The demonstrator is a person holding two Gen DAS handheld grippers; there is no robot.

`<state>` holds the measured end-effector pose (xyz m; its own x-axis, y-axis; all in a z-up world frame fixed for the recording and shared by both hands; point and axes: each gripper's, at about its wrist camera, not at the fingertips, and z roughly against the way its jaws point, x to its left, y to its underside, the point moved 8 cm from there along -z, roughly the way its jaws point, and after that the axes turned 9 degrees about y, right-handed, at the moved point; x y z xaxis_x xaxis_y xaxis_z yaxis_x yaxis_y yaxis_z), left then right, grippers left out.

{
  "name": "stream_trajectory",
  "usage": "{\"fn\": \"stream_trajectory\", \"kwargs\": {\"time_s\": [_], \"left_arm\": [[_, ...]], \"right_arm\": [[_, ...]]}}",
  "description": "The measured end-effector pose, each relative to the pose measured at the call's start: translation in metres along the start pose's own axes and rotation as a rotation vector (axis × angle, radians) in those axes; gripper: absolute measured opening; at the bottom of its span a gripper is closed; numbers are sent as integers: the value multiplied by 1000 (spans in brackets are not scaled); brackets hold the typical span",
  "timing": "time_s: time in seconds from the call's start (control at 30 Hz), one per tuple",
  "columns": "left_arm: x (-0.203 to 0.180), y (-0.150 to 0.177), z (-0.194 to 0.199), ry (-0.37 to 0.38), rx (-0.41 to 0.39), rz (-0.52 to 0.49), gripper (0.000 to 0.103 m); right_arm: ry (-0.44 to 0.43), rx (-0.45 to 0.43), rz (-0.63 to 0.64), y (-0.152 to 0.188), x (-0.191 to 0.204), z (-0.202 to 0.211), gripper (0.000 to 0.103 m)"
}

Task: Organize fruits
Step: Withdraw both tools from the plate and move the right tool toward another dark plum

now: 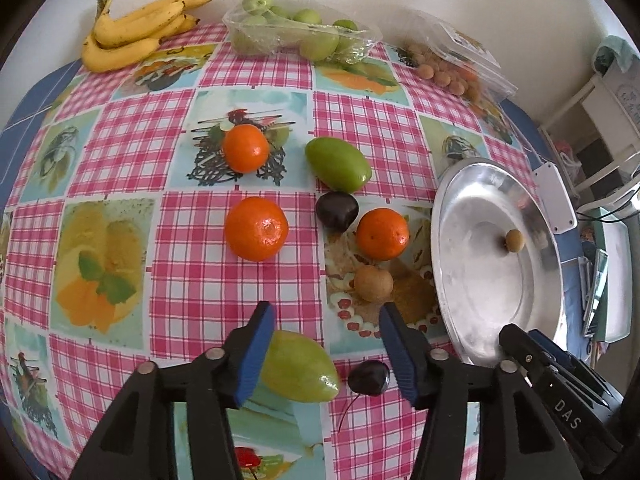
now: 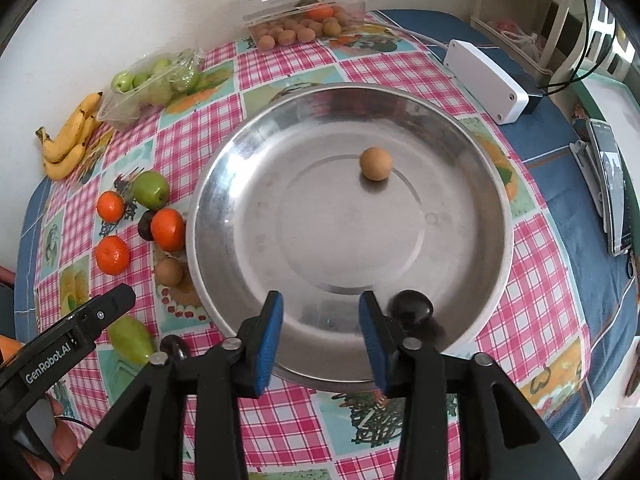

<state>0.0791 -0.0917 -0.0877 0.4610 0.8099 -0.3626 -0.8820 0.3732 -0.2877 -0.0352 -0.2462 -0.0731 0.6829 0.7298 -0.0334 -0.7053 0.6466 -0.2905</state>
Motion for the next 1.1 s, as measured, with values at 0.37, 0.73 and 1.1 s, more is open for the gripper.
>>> {"fn": "stream_trajectory", "kwargs": {"time_s": [0.37, 0.73, 1.1], "left_arm": [[9, -2, -2, -57, -12, 10, 86], [14, -8, 3, -109, -66, -15, 103], [25, -8, 13, -106, -97, 26, 103]], "right_arm": [[9, 4, 2, -1, -2, -4, 74], [16, -2, 7, -2, -2, -6, 83], [-1, -32, 26, -4, 7, -5, 96]]}}
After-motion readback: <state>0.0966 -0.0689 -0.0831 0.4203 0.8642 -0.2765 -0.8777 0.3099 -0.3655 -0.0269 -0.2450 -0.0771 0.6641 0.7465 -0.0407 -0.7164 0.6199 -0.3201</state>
